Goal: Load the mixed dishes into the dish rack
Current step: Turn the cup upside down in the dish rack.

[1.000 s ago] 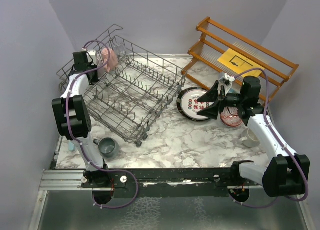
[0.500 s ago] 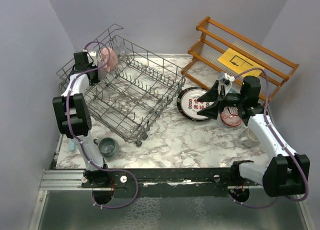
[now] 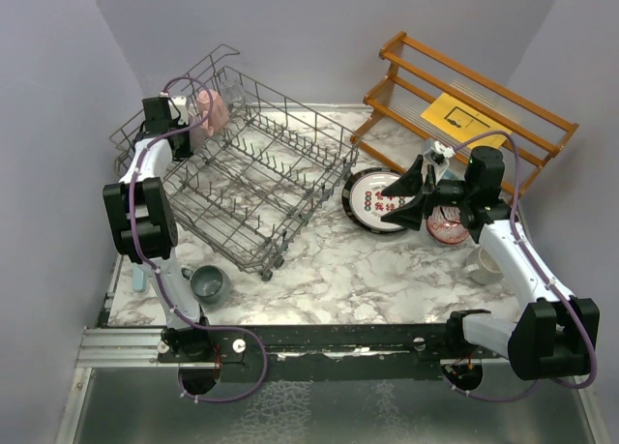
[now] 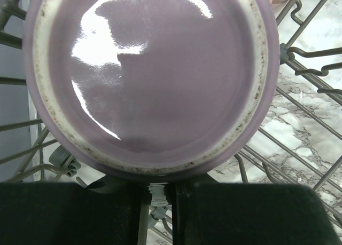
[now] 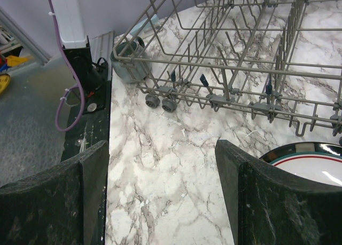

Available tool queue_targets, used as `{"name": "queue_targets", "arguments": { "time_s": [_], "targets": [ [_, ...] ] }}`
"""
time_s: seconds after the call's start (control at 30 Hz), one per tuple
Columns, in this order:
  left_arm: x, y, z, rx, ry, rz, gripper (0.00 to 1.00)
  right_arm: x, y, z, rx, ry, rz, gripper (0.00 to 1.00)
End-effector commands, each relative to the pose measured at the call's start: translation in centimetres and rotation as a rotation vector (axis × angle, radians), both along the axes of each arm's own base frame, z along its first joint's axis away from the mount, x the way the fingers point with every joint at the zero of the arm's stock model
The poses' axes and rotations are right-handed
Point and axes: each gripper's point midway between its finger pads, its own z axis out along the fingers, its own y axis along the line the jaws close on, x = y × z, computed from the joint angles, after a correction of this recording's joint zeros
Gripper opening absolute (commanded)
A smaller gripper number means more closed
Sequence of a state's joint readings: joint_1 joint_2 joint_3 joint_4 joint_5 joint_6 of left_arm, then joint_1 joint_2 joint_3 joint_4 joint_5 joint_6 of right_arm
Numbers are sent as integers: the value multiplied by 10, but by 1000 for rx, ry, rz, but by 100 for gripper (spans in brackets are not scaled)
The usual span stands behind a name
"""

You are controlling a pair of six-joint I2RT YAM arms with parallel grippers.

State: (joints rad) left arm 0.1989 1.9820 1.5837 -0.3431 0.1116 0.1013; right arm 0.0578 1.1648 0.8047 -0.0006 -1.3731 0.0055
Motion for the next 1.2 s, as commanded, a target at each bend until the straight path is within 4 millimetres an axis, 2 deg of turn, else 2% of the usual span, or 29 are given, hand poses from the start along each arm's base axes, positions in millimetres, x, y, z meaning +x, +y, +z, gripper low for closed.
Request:
{"name": "queue_targets", "arguments": {
  "time_s": [0.0,0.17,0.47,1.17],
  "targets": [
    [24,13,24,30,-107,28,10,6,-2,7,-7,-24,-21,80],
    [25,8,32,-5,-122,29,14,6,-2,7,-6,-25,-21,80],
    [21,2,42,-53,-126,45,16,5,-1,8,-5,-28,-19,80],
    [15,-12,47,-165,-114,80,31,3,-1,9,-4,-31,-17,80]
  ]
}}
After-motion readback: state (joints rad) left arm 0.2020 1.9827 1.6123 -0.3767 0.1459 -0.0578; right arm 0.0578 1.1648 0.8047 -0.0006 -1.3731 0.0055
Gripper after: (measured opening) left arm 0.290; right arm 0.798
